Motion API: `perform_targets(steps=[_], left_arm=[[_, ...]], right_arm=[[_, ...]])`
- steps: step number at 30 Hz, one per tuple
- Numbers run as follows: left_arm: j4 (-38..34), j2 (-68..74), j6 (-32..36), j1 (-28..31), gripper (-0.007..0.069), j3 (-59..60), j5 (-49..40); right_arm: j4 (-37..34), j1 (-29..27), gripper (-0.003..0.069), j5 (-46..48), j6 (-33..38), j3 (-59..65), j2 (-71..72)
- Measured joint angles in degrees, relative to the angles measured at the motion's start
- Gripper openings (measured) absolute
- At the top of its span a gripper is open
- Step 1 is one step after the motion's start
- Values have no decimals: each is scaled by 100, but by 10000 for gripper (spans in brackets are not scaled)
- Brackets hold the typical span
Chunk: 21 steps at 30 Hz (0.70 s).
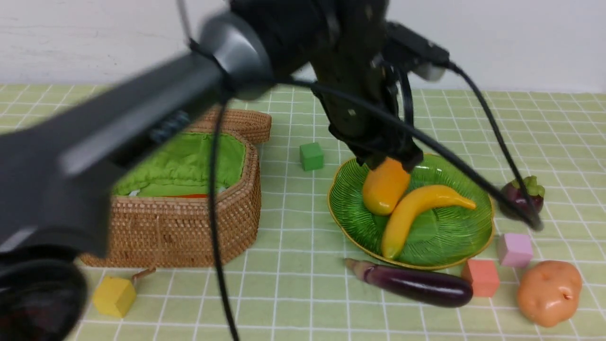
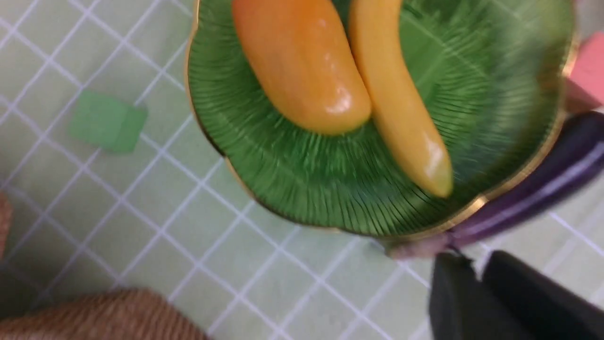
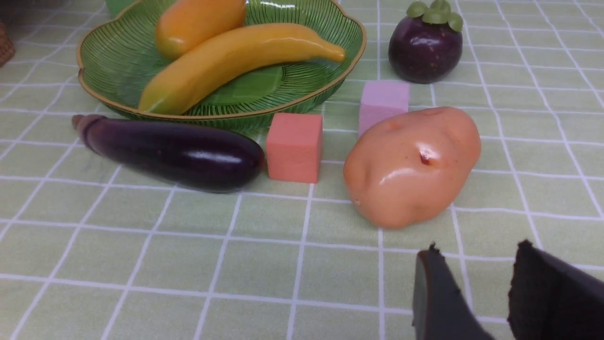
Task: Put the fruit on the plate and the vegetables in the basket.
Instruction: Grab an eggplant with your right arm and place it in the basket on the left.
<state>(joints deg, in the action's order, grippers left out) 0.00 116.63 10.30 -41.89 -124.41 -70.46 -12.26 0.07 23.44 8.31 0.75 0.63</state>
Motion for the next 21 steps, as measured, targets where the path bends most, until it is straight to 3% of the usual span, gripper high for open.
perform_targets(steps=[1,6,11,21], left_arm=[[0,-262,-167,0,-13,66,-51],[0,-1151,-745,0,-13,670,-48],[0,-2687,-1152,0,-13,2334,46],[-40,-6183,-1795,0,-13,6913,3299]], right_arm=[[0,0,240,0,0,0,0],[0,0,240,0,0,0,0],[0,0,240,0,0,0,0],[0,0,240,0,0,0,0]])
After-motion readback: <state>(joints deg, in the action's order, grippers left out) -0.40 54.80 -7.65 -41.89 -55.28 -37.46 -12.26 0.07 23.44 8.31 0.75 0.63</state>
